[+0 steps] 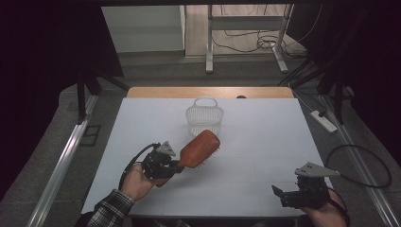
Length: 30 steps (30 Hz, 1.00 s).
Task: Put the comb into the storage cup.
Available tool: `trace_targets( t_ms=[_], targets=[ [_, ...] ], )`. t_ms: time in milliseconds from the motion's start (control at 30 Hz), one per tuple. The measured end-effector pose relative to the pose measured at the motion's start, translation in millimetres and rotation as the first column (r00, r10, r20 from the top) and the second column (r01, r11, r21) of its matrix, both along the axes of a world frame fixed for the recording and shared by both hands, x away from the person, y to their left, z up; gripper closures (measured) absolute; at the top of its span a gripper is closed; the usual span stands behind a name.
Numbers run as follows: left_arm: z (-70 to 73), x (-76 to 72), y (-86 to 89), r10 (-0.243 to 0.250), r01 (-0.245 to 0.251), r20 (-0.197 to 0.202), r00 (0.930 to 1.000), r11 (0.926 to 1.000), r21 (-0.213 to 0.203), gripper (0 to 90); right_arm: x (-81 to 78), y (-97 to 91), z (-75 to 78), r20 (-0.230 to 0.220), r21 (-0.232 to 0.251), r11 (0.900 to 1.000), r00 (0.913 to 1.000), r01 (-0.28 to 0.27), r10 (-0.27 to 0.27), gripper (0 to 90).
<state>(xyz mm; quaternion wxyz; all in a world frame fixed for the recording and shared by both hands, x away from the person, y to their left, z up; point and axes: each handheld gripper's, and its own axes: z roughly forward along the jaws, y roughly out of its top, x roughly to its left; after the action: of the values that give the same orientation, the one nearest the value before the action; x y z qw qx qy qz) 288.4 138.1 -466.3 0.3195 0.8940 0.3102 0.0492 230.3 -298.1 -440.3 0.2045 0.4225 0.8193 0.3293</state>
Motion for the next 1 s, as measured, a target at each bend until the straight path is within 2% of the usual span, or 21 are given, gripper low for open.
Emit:
trace_targets(
  t_ms=[300, 567, 667, 767, 900, 1000],
  targets=[
    [6.7, -3.8, -3.8, -0.011, 0.011, 0.023, 0.9997, 0.9992, -0.037, 72.4, -0.8, 1.0, 1.0, 0.011, 0.005, 0.9998, 0.9998, -0.018, 0.018, 0.0],
    [12.9, -6.5, -6.1, -0.014, 0.017, 0.046, 0.9989, 0.9974, -0.070, 72.4, 0.8, 7.1, 5.5, 0.027, 0.072, 0.9952, 0.9976, -0.066, 0.064, 0.0],
    [15.7, -8.1, -7.4, -0.011, 0.016, 0.061, 0.9981, 0.9957, -0.091, 72.4, 6.1, 14.6, 12.0, 0.045, 0.119, 0.9884, 0.9950, -0.094, 0.090, 0.0],
    [18.2, -8.9, -7.8, -0.010, 0.018, 0.069, 0.9976, 0.9930, -0.116, 72.4, 10.5, 19.7, 14.8, 0.056, 0.139, 0.9837, 0.9927, -0.114, 0.107, 0.0],
    [19.7, -9.6, -8.7, -0.003, 0.013, 0.080, 0.9968, 0.9922, -0.124, 72.4, 15.4, 23.8, 17.7, 0.054, 0.160, 0.9794, 0.9918, -0.123, 0.116, 0.0],
    [21.7, -9.7, -10.2, -0.004, 0.015, 0.085, 0.9964, 0.9908, -0.135, 72.4, 22.9, 26.1, 23.5, 0.048, 0.221, 0.9689, 0.9935, -0.112, 0.103, 0.0]
  ],
)
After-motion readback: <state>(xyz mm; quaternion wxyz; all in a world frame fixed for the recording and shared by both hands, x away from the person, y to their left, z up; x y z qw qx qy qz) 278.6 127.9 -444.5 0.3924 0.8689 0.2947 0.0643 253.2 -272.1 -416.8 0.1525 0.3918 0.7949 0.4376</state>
